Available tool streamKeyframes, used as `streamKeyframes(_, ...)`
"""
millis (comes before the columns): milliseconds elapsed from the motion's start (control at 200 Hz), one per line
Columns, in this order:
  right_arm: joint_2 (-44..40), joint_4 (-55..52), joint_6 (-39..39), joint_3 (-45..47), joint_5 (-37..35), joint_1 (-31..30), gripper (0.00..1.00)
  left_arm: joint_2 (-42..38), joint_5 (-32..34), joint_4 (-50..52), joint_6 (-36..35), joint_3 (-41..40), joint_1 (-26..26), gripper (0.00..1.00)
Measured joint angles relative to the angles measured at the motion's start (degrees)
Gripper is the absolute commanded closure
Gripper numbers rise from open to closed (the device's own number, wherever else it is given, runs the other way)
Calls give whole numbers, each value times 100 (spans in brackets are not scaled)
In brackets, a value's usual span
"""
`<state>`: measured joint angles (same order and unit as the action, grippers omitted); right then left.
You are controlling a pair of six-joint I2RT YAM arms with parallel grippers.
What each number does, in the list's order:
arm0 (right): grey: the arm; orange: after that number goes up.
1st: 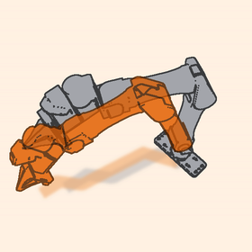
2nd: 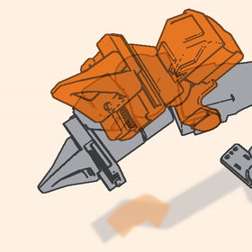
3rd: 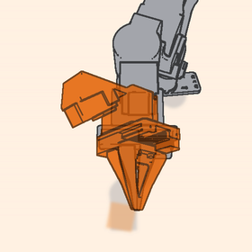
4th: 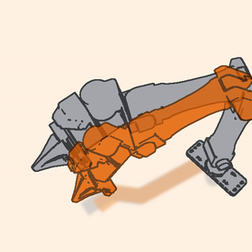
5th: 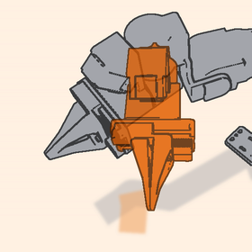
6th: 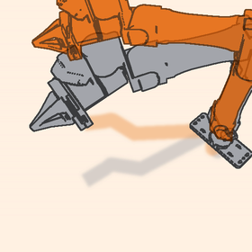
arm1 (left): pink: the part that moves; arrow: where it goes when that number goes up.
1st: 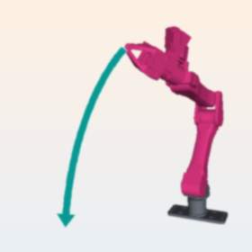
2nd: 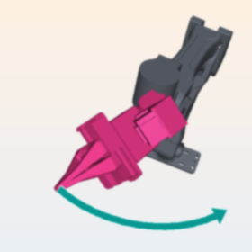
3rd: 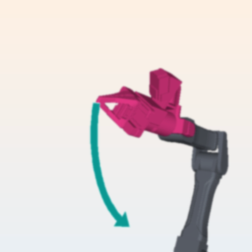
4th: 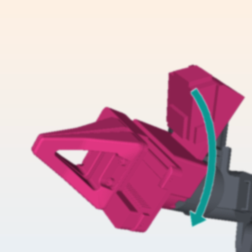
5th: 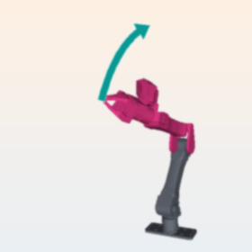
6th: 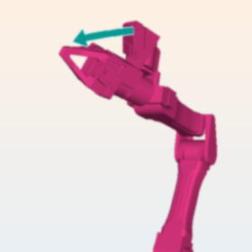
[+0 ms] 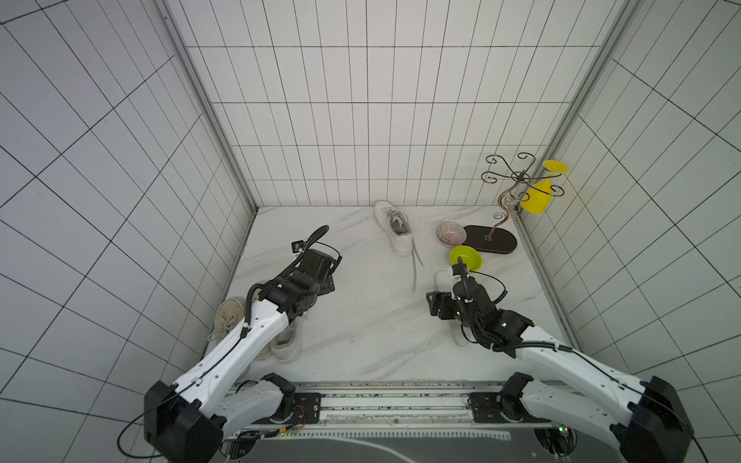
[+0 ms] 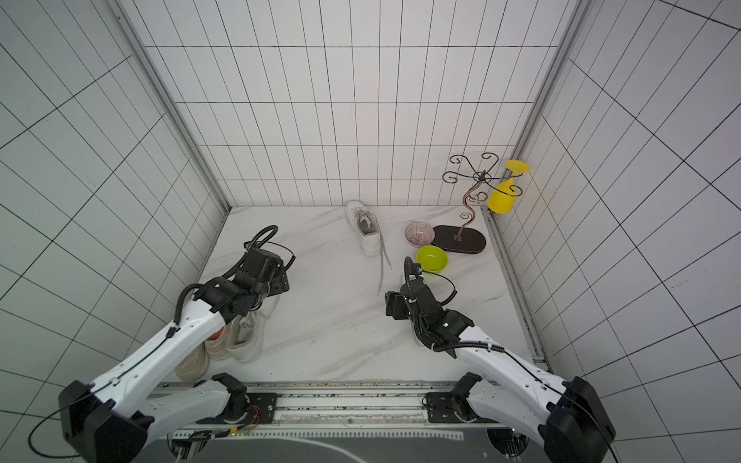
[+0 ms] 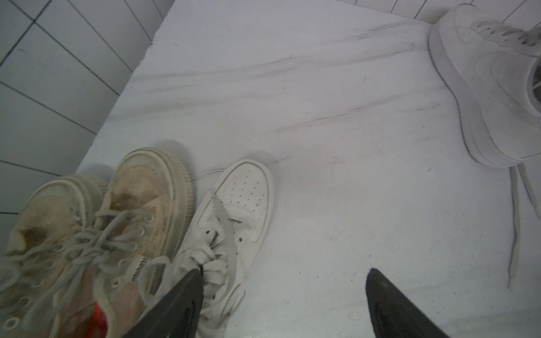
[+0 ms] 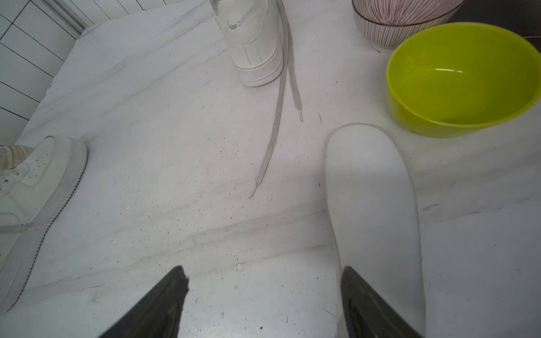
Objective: Remove the insole from the shoe
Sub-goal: Move the shoe to the center of the board.
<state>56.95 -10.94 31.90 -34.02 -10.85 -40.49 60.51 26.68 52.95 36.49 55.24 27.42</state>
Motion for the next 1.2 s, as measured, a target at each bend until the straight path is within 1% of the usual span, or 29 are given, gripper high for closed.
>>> streamKeyframes(70, -2, 44, 0, 4, 81, 0, 17, -345, 109, 369, 199, -122, 2, 13)
streamKeyframes(130, -2, 76, 2, 9, 144, 0, 17, -463, 140, 667, 372, -140, 4, 13)
streamKeyframes(245, -7, 131, 0, 9, 258, 0, 18, -444, 74, 855, 649, -227, -17, 13)
streamKeyframes(345, -74, 138, 2, 11, 295, 0, 18, -271, -28, 1010, 927, -350, -39, 12)
streamKeyframes(450, -249, 157, 24, 24, 299, 0, 18, -109, -96, 1003, 1217, -544, -81, 12)
streamKeyframes(645, -389, 267, 107, 44, 321, 0, 18, -46, -431, 566, 1602, -1456, -168, 16)
streamKeyframes(670, -391, 264, 111, 44, 334, 0, 19, 7, -463, 505, 1609, -1526, -184, 18)
streamKeyframes(740, -391, 267, 125, 46, 354, 0, 19, 195, -540, 310, 1582, -1628, -214, 37)
streamKeyframes(855, -433, 269, 131, 136, 369, 0, 19, 557, -645, -70, 1467, -1644, -229, 57)
streamKeyframes(890, -442, 269, 133, 164, 372, 0, 19, 721, -688, -142, 1416, -1600, -229, 61)
streamKeyframes(949, -461, 267, 142, 197, 374, 0, 20, 1012, -748, -245, 1292, -1456, -195, 64)
streamKeyframes(999, -479, 264, 149, 214, 374, 0, 20, 1298, -767, -341, 1268, -1272, -98, 73)
streamKeyframes(1039, -492, 264, 153, 216, 374, 0, 20, 1467, -765, -400, 1207, -1137, 0, 76)
streamKeyframes(1199, -542, 264, 160, 238, 369, 0, 20, 2022, -809, -787, 1207, -658, 595, 78)
